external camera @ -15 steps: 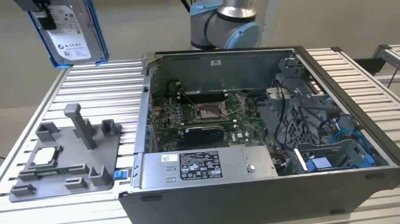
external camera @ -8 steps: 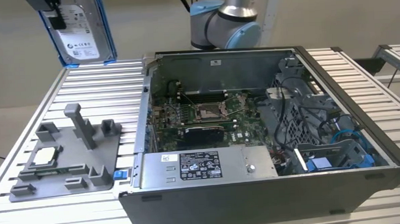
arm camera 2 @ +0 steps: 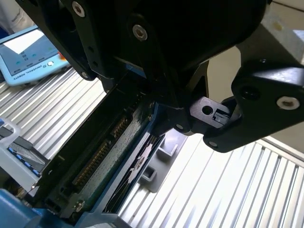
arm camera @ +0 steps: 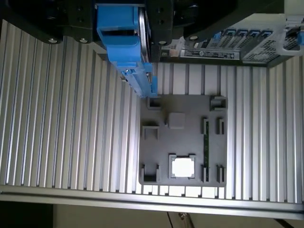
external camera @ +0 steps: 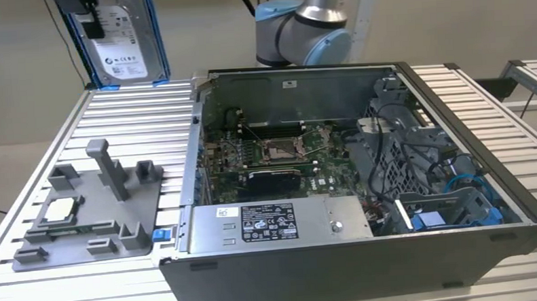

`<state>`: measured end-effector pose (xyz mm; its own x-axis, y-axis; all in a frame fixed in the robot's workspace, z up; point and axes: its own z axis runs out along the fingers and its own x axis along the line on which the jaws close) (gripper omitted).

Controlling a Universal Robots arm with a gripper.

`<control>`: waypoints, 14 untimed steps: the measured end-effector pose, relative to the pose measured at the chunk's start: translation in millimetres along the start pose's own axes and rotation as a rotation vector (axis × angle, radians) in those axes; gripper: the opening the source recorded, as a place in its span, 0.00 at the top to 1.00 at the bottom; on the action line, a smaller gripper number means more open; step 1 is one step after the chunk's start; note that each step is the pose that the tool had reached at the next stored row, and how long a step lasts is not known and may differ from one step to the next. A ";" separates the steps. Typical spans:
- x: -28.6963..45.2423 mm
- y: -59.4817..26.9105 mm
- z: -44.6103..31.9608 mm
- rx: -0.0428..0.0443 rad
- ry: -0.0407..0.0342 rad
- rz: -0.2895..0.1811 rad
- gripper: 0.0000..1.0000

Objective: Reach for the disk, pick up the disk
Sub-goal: 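Pick up the disk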

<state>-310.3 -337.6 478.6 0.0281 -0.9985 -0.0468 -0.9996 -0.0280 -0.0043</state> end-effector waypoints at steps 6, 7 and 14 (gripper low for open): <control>0.3 -13.5 0.0 -0.0002 0.0000 0.000 1.00; 0.4 -15.7 0.1 -0.0002 0.0000 0.000 1.00; 0.9 -30.9 0.1 -0.0003 -0.0001 0.000 1.00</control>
<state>-279.4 -337.5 478.6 0.0281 -0.9985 -0.0468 -0.9996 -0.0280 -0.0040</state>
